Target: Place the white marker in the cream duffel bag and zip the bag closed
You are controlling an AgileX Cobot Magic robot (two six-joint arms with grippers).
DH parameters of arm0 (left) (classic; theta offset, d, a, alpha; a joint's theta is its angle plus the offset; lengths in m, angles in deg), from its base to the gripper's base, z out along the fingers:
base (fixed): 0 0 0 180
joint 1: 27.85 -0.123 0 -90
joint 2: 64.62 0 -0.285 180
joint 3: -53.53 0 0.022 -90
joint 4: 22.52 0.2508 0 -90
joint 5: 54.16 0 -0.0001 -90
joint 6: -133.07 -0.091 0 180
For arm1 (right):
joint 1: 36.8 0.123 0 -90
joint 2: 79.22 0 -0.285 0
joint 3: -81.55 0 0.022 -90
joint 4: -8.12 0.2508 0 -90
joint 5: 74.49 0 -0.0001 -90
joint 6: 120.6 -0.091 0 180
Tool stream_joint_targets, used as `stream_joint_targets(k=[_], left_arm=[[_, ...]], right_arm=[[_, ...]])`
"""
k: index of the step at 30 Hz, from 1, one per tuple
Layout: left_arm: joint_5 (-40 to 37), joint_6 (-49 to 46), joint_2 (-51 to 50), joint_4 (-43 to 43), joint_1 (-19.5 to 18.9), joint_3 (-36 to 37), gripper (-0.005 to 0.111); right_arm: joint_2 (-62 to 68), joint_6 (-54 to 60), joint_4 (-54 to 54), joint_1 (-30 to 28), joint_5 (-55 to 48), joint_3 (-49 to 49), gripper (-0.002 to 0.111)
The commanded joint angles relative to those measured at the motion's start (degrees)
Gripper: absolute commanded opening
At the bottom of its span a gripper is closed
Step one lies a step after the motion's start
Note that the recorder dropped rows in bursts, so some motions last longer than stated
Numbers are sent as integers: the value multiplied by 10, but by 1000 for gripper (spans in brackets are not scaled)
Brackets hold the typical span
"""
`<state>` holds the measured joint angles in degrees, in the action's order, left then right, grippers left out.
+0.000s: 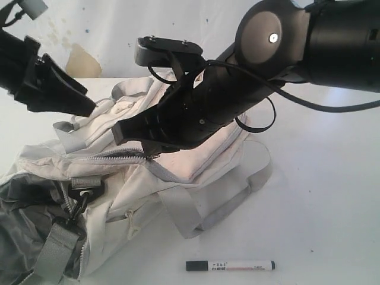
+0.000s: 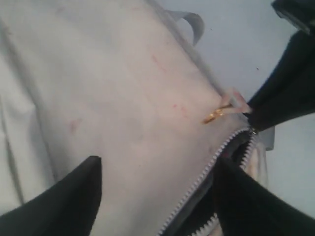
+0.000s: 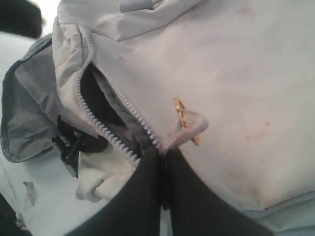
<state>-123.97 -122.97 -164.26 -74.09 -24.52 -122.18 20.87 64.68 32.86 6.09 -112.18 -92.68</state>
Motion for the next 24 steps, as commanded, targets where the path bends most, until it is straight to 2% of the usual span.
stream_joint_targets(k=[1,6,11,21,24], left_arm=[[-2,-69,4,-4,22,39,69],[1,-159,4,-37,56,78,69],[39,-189,4,-37,86,102,69],[122,-201,4,-51,88,123,64],[122,-201,4,-66,88,123,64]], right_arm=[[-2,-62,4,-1,32,3,0],[-2,-71,4,-1,37,3,0],[-2,-71,4,-1,36,3,0],[-2,-71,7,-1,37,3,0],[-2,-71,9,-1,36,3,0]])
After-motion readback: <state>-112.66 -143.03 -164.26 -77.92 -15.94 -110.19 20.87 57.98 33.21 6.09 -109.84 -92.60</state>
